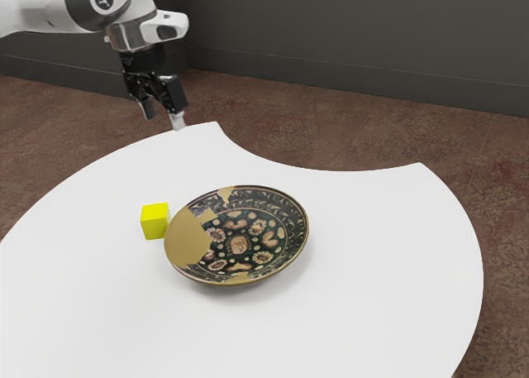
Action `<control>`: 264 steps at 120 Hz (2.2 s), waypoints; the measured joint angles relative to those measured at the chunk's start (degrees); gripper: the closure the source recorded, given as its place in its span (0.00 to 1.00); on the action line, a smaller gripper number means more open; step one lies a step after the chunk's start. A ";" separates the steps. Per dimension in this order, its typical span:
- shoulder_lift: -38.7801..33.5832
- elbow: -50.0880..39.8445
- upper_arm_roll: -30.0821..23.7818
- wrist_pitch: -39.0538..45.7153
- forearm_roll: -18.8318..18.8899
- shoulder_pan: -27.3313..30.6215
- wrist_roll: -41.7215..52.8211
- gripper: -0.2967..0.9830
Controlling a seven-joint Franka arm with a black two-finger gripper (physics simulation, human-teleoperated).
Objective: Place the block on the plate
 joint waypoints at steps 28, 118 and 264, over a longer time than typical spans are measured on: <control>-0.06 -0.76 0.00 0.04 0.01 0.09 -0.25 0.23; 2.89 -17.38 0.26 15.95 11.62 8.90 32.22 0.23; 28.97 -6.25 0.26 32.43 -0.01 13.26 54.74 0.23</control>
